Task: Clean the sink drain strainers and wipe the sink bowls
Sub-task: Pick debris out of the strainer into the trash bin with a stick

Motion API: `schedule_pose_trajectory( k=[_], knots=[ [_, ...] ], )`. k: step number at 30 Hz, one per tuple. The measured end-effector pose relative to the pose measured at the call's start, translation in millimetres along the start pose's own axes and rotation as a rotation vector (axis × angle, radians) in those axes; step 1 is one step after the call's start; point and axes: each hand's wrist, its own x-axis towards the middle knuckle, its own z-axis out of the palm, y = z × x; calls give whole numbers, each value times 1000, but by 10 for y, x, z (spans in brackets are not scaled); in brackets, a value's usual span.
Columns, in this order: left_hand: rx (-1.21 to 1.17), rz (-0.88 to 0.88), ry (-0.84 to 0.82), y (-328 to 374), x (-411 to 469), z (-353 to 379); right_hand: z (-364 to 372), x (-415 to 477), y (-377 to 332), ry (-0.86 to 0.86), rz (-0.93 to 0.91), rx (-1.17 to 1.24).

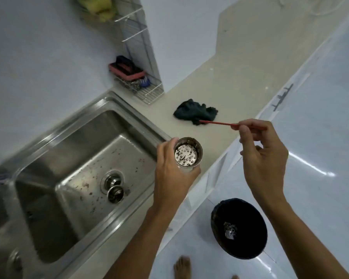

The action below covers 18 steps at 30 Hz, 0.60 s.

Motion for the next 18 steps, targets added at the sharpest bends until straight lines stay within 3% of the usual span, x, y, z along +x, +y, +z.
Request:
schedule_pose_trajectory(
  k=[5, 11, 14, 18],
  knots=[
    [139, -172, 195, -832, -159, -1078, 1013, -376, -319, -242, -56, 100],
    [183, -482, 253, -1799, -512, -1838, 1971, -931, -390, -544, -127, 94],
    [179, -670, 128, -2299, -599, -1980, 2339, -1085, -306, -644, -127, 30],
    [328, -768, -236, -2967, -488, -1960, 2725, -1170, -154, -746, -148, -67]
  ],
)
